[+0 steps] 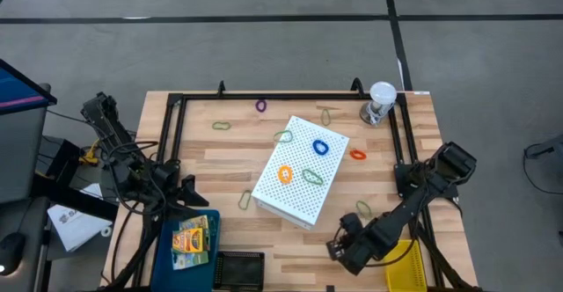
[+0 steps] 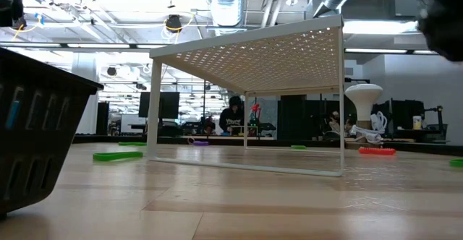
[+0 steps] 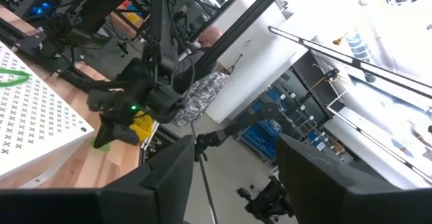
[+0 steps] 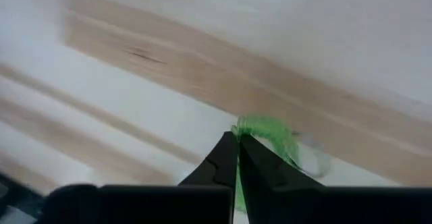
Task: Pick & Place Office Desk Supplies
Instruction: Put the green spring keychain into the yellow bin, then put the red orange spring keychain into the yellow bin
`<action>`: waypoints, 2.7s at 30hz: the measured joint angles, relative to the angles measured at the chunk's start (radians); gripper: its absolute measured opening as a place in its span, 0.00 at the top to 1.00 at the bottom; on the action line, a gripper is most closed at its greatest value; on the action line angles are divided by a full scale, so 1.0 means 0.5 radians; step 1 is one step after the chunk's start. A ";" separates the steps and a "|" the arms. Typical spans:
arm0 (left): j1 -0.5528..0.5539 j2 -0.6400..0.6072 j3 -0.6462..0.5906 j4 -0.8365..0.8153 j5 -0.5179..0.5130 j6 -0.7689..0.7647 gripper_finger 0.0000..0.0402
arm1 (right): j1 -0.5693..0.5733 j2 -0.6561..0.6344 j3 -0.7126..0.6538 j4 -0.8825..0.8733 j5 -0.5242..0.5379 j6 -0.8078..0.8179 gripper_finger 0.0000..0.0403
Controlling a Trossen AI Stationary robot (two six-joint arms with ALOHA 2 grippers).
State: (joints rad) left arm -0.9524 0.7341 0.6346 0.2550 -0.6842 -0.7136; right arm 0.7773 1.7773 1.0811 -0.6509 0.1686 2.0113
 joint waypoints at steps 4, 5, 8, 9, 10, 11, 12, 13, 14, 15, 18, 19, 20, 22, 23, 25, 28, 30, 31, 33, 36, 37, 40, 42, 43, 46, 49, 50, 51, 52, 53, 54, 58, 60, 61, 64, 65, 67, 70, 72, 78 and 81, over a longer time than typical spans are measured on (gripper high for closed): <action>-0.001 0.000 0.000 0.000 0.015 0.002 0.51 | 0.005 0.003 0.208 -0.155 0.176 0.009 1.00; -0.001 0.000 0.000 -0.001 0.023 0.002 0.51 | 0.011 0.003 0.271 -0.219 0.213 0.010 1.00; 0.000 0.000 0.000 -0.001 0.061 0.004 0.52 | 0.036 0.001 0.493 -0.501 0.300 0.036 1.00; 0.000 0.000 0.000 -0.001 0.074 0.003 0.52 | 0.046 0.001 0.571 -0.604 0.317 0.065 1.00; -0.001 0.000 0.000 -0.001 0.087 0.004 0.52 | 0.060 0.001 0.646 -0.734 0.340 0.098 1.00; -0.001 0.000 0.000 -0.001 0.097 0.004 0.53 | 0.076 0.001 0.718 -0.865 0.347 0.139 1.00; -0.001 0.000 0.000 -0.001 0.105 0.004 0.53 | 0.093 0.001 0.793 -0.983 0.344 0.185 1.00; -0.001 0.000 0.000 -0.002 0.109 0.007 0.53 | 0.115 0.000 0.856 -1.092 0.333 0.238 1.00; -0.001 0.000 0.000 -0.002 0.113 0.021 0.53 | 0.136 -0.004 0.902 -1.188 0.299 0.293 1.00; -0.001 0.000 0.000 -0.002 0.129 0.047 0.54 | 0.161 -0.006 0.937 -1.263 0.252 0.328 1.00; -0.001 0.000 0.000 -0.003 0.146 0.058 0.54 | 0.233 -0.005 0.971 -1.299 0.070 0.364 1.00; -0.001 0.000 0.000 -0.007 0.154 0.058 0.54 | 0.257 -0.004 0.971 -1.299 0.005 0.370 1.00; 0.000 0.000 0.000 -0.010 0.167 0.059 0.54 | 0.280 0.003 0.971 -1.298 -0.068 0.370 1.00; -0.002 0.000 0.000 -0.014 0.187 0.059 0.54 | 0.326 0.023 0.971 -1.304 -0.236 0.371 1.00; -0.004 0.000 0.000 -0.014 0.202 0.059 0.54 | 0.360 0.026 0.970 -1.312 -0.314 0.371 1.00; -0.013 0.000 0.000 -0.015 0.217 0.059 0.55 | 0.428 0.023 0.970 -1.316 -0.430 0.373 1.00; -0.034 0.000 0.000 -0.016 0.217 0.058 0.55 | 0.529 0.023 0.971 -1.309 -0.563 0.377 1.00; -0.042 0.000 0.000 -0.016 0.218 0.058 0.56 | 0.592 0.023 0.971 -1.309 -0.632 0.377 1.00; -0.044 0.000 0.000 -0.016 0.217 0.058 0.56 | 0.621 0.023 0.966 -1.305 -0.645 0.377 1.00; -0.045 0.000 0.000 -0.016 0.217 0.058 0.57 | 0.667 0.023 0.940 -1.304 -0.650 0.382 1.00; -0.045 0.000 0.000 -0.016 0.202 0.058 0.57 | 0.713 0.023 0.883 -1.316 -0.652 0.391 1.00; -0.045 0.000 0.000 -0.016 0.184 0.058 0.57 | 0.724 0.023 0.854 -1.309 -0.651 0.390 1.00; -0.045 0.000 0.000 -0.016 0.158 0.056 0.57 | 0.729 0.021 0.771 -1.272 -0.649 0.380 1.00; -0.045 0.000 0.000 -0.015 0.152 0.052 0.57 | 0.741 0.022 0.702 -1.209 -0.643 0.368 1.00; -0.045 0.000 0.000 -0.009 0.144 0.051 0.57 | 0.752 0.023 0.677 -1.192 -0.641 0.368 1.00; -0.045 0.000 0.000 0.000 0.115 0.044 0.57 | 0.782 0.019 0.598 -1.102 -0.640 0.337 1.00; -0.045 0.001 0.000 0.001 0.102 0.041 0.57 | 0.802 0.019 0.573 -1.072 -0.597 0.337 0.96; -0.045 0.001 -0.001 0.004 0.100 0.039 0.57 | 0.804 0.018 0.574 -1.072 -0.581 0.330 0.93; -0.044 0.002 0.000 0.004 0.100 0.038 0.57 | 0.799 0.018 0.575 -1.076 -0.566 0.321 0.90; -0.044 0.002 -0.001 0.003 0.099 0.036 0.57 | 0.793 0.018 0.575 -1.085 -0.557 0.319 0.86; -0.044 0.002 -0.001 0.004 0.094 0.035 0.57 | 0.792 0.018 0.574 -1.094 -0.549 0.319 0.82; -0.044 0.002 -0.001 0.004 0.093 0.035 0.57 | 0.792 0.018 0.574 -1.102 -0.544 0.318 0.79; -0.043 0.005 -0.001 0.017 0.094 0.034 0.57 | 0.787 0.018 0.573 -1.119 -0.537 0.318 0.65; -0.043 0.005 -0.001 0.019 0.093 0.035 0.57 | 0.790 0.018 0.573 -1.116 -0.535 0.325 0.61; -0.043 0.006 -0.001 0.018 0.094 0.034 0.57 | 0.786 0.018 0.573 -1.116 -0.526 0.323 0.59; -0.043 0.011 -0.001 0.021 0.094 0.034 0.57 | 0.760 0.018 0.600 -1.178 -0.441 0.305 0.57; -0.043 0.012 -0.001 0.018 0.095 0.034 0.57 | 0.742 0.018 0.616 -1.223 -0.399 0.296 0.57; -0.043 0.021 -0.001 0.022 0.094 0.035 0.57 | 0.693 0.018 0.647 -1.360 -0.326 0.281 0.58; -0.043 0.035 -0.001 0.034 0.095 0.037 0.57 | 0.604 -0.012 0.667 -1.533 -0.188 0.255 0.60; -0.043 0.043 -0.001 0.041 0.095 0.036 0.57 | 0.534 -0.052 0.668 -1.593 -0.068 0.256 0.61; -0.043 0.045 -0.001 0.044 0.095 0.037 0.57 | 0.226 -0.224 0.553 -1.598 0.146 0.225 0.61; -0.043 0.045 -0.001 0.050 0.096 0.036 0.57 | 0.046 -0.342 0.444 -1.559 0.182 0.249 0.60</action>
State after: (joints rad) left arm -0.9737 0.7567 0.6342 0.2799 -0.6361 -0.6956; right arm 0.8001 1.6062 1.3032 -1.4301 0.2595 2.1359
